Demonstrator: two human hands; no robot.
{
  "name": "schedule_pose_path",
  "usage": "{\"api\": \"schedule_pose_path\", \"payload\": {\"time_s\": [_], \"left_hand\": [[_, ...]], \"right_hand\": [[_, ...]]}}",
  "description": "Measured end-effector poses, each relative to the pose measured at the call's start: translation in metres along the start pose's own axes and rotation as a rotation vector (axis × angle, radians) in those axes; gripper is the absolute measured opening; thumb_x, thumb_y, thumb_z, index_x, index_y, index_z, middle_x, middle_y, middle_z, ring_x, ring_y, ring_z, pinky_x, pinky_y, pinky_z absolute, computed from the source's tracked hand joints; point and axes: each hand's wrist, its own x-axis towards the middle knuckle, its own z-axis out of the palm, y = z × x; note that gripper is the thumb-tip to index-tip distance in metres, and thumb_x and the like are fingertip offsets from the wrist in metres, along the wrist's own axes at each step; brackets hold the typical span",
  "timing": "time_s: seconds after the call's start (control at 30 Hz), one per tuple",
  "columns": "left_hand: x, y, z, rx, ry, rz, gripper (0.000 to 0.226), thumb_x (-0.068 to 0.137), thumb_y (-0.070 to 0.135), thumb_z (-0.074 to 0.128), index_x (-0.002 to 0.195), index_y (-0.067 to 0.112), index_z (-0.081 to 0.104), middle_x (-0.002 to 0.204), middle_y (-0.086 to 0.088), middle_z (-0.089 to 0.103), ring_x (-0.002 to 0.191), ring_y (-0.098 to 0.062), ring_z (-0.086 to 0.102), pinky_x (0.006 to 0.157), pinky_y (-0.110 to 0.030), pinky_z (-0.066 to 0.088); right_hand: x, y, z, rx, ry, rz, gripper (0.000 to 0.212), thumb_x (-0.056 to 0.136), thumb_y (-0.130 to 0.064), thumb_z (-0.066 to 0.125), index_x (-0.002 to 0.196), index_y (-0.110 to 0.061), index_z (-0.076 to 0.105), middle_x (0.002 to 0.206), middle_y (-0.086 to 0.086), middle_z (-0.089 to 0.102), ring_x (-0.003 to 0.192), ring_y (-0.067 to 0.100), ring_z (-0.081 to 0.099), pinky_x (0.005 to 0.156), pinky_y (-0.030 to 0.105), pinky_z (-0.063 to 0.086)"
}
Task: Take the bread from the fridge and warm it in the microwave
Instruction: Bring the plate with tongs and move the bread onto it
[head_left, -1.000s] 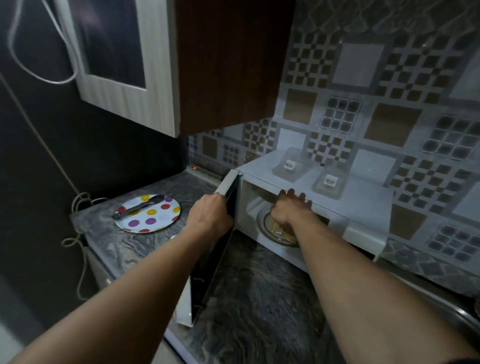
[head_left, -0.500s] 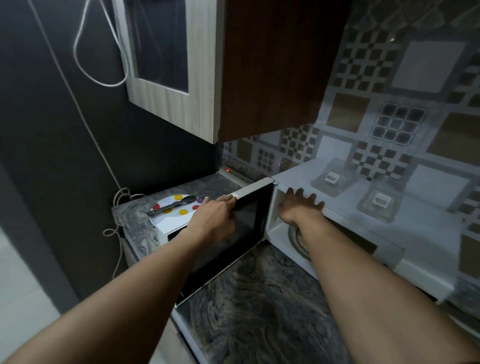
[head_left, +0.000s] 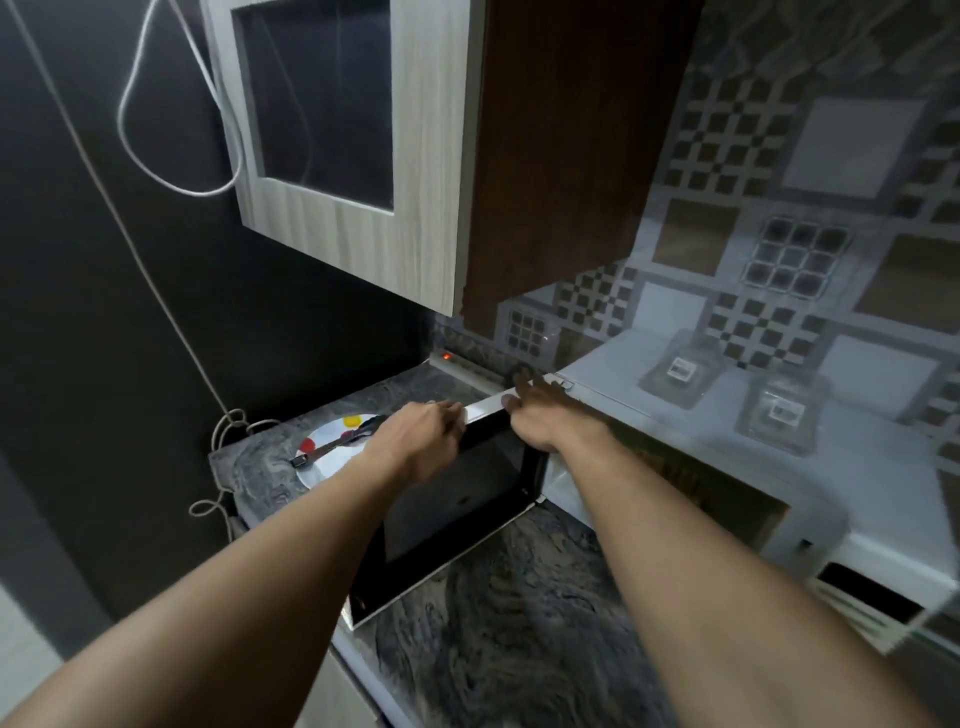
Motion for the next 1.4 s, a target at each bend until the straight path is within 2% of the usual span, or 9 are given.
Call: {"api": "schedule_pose_path", "payload": {"time_s": [0.1, 0.23, 0.37, 0.53, 0.67, 0.9, 0.97, 1.23, 1.4], "left_hand": [[0.01, -0.017, -0.004, -0.088, -0.056, 0.003, 0.023, 0.099, 0.031, 0.036, 0.083, 0.023, 0.049, 0.106, -0.008, 0.066, 0.103, -0.034, 0.061, 0.081, -0.038, 0.045], [0.022, -0.044, -0.009, -0.094, -0.21, 0.085, 0.04, 0.103, 0.035, 0.03, 0.13, 0.015, 0.053, 0.139, -0.015, 0.054, 0.13, -0.035, 0.048, 0.106, -0.046, 0.038], [0.03, -0.069, -0.014, -0.09, -0.267, 0.15, 0.044, 0.104, 0.036, 0.028, 0.139, 0.021, 0.051, 0.147, -0.01, 0.048, 0.134, -0.033, 0.045, 0.11, -0.041, 0.036], [0.05, -0.113, -0.023, -0.038, -0.255, 0.196, 0.062, 0.094, 0.052, 0.023, 0.134, 0.015, 0.054, 0.136, -0.019, 0.057, 0.122, -0.04, 0.054, 0.101, -0.046, 0.044], [0.067, -0.158, -0.027, -0.053, -0.247, 0.176, 0.062, 0.09, 0.056, 0.022, 0.137, 0.026, 0.048, 0.128, -0.017, 0.063, 0.117, -0.038, 0.058, 0.101, -0.052, 0.044], [0.092, -0.215, -0.027, -0.062, -0.234, 0.112, 0.051, 0.101, 0.047, 0.031, 0.147, 0.028, 0.039, 0.129, -0.011, 0.062, 0.113, -0.028, 0.06, 0.098, -0.04, 0.049], [0.101, -0.236, -0.038, -0.046, -0.203, 0.108, 0.048, 0.102, 0.045, 0.032, 0.145, 0.027, 0.04, 0.13, -0.012, 0.06, 0.114, -0.029, 0.058, 0.099, -0.043, 0.047], [0.134, -0.284, -0.032, -0.026, -0.263, 0.133, 0.058, 0.103, 0.047, 0.028, 0.156, 0.029, 0.014, 0.161, -0.005, 0.022, 0.147, -0.029, 0.02, 0.116, -0.056, 0.025], [0.16, -0.315, -0.006, -0.03, -0.299, 0.21, 0.059, 0.102, 0.049, 0.026, 0.157, 0.029, 0.014, 0.161, -0.011, 0.02, 0.147, -0.03, 0.022, 0.118, -0.041, 0.025]], "right_hand": [[0.004, -0.017, 0.005, 0.0, -0.033, 0.04, 0.049, 0.1, -0.027, 0.028, 0.148, -0.02, 0.038, 0.158, 0.013, 0.028, 0.142, 0.035, 0.029, 0.114, 0.053, 0.03], [0.002, -0.041, 0.006, -0.021, 0.037, 0.115, 0.046, 0.104, -0.032, 0.029, 0.145, -0.016, 0.044, 0.155, 0.012, 0.038, 0.139, 0.033, 0.038, 0.112, 0.045, 0.033], [0.001, -0.063, 0.006, -0.049, 0.066, 0.222, 0.046, 0.104, -0.025, 0.031, 0.145, -0.01, 0.045, 0.151, 0.016, 0.043, 0.133, 0.032, 0.046, 0.108, 0.038, 0.04], [0.007, -0.098, 0.009, -0.066, 0.101, 0.328, 0.053, 0.102, -0.041, 0.034, 0.143, -0.01, 0.049, 0.147, 0.016, 0.048, 0.128, 0.033, 0.05, 0.106, 0.039, 0.042], [0.02, -0.134, 0.007, -0.056, 0.091, 0.337, 0.043, 0.103, -0.041, 0.041, 0.124, -0.01, 0.062, 0.127, 0.014, 0.062, 0.109, 0.031, 0.06, 0.087, 0.033, 0.048], [0.061, -0.172, 0.014, -0.008, 0.07, 0.346, 0.046, 0.104, -0.037, 0.041, 0.138, -0.008, 0.054, 0.139, 0.015, 0.054, 0.123, 0.032, 0.054, 0.099, 0.036, 0.044], [0.079, -0.185, 0.022, 0.019, 0.081, 0.353, 0.046, 0.103, -0.039, 0.043, 0.137, -0.009, 0.054, 0.138, 0.014, 0.056, 0.122, 0.032, 0.055, 0.099, 0.037, 0.046], [0.122, -0.224, 0.054, 0.018, 0.079, 0.474, 0.039, 0.102, -0.038, 0.047, 0.127, -0.012, 0.06, 0.121, 0.011, 0.062, 0.105, 0.028, 0.06, 0.082, 0.036, 0.046], [0.144, -0.234, 0.087, 0.044, 0.049, 0.55, 0.048, 0.101, -0.04, 0.045, 0.139, -0.013, 0.049, 0.143, 0.015, 0.048, 0.129, 0.036, 0.047, 0.104, 0.048, 0.04]]}}
